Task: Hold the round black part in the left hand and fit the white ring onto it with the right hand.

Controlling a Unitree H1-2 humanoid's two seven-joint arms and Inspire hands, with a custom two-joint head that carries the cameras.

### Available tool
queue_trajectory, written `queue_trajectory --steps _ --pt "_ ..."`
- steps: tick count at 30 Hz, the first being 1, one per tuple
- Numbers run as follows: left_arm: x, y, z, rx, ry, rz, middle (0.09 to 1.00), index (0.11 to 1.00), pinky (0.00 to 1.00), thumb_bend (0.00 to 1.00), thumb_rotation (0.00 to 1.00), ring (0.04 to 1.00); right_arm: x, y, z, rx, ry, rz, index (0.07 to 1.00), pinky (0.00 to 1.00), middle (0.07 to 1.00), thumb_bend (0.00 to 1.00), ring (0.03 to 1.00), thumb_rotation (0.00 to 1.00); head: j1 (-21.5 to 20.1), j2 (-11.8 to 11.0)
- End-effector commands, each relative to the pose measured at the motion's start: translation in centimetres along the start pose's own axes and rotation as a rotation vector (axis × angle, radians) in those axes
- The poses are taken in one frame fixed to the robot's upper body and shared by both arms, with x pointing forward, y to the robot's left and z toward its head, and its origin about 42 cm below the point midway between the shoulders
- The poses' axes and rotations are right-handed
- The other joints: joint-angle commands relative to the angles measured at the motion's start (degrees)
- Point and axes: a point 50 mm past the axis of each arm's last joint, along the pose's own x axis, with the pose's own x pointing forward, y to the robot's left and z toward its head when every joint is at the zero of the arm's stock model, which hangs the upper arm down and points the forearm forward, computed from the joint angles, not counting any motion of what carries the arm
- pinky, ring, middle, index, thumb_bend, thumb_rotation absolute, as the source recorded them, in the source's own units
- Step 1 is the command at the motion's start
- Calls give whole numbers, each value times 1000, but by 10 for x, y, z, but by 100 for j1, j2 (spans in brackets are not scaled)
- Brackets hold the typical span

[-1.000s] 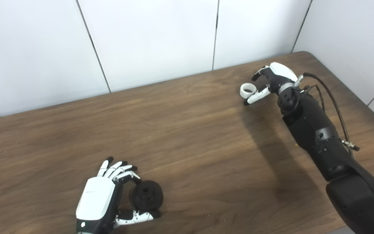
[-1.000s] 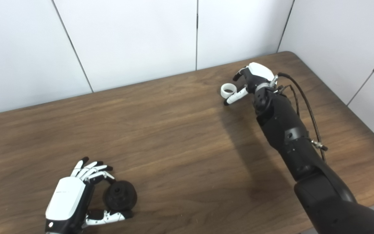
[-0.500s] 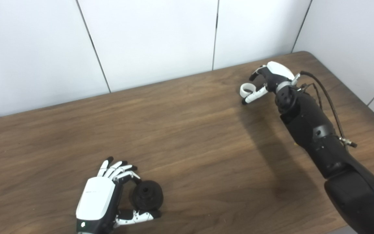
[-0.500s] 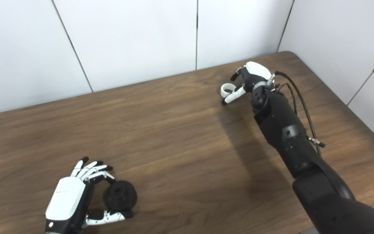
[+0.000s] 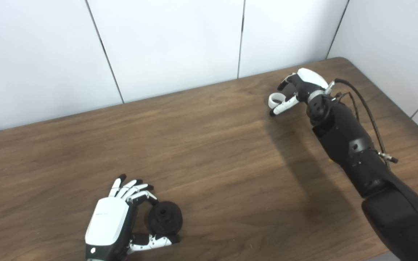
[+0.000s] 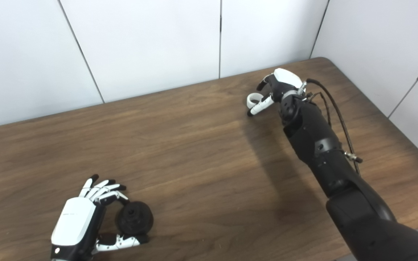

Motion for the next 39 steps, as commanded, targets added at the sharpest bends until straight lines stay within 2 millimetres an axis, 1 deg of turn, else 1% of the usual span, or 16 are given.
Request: queue_trajectory --steps 1,9,15,29,39 --pt "-9 -6 -10 45 54 -73 761 484 989 524 52 856 4 -30 10 4 -19 -91 700 1000 949 865 1000 241 -5 9" --pt "-9 -7 -10 48 52 -70 760 484 986 524 52 855 2 -29 6 0 -17 -83 702 1000 948 857 1000 241 -23 2" --pt "-9 -6 -9 47 53 -69 757 484 980 524 52 852 2 -28 7 8 -20 -81 698 1000 946 857 1000 243 -35 20" --pt "-8 -5 -9 51 59 -72 760 484 988 524 52 859 2 -23 9 13 -28 -87 662 1000 927 838 1000 214 -17 25" --pt "-9 -5 -8 51 57 -74 760 484 994 524 53 857 2 -21 7 11 -32 -80 617 1000 915 821 1000 209 -9 35"
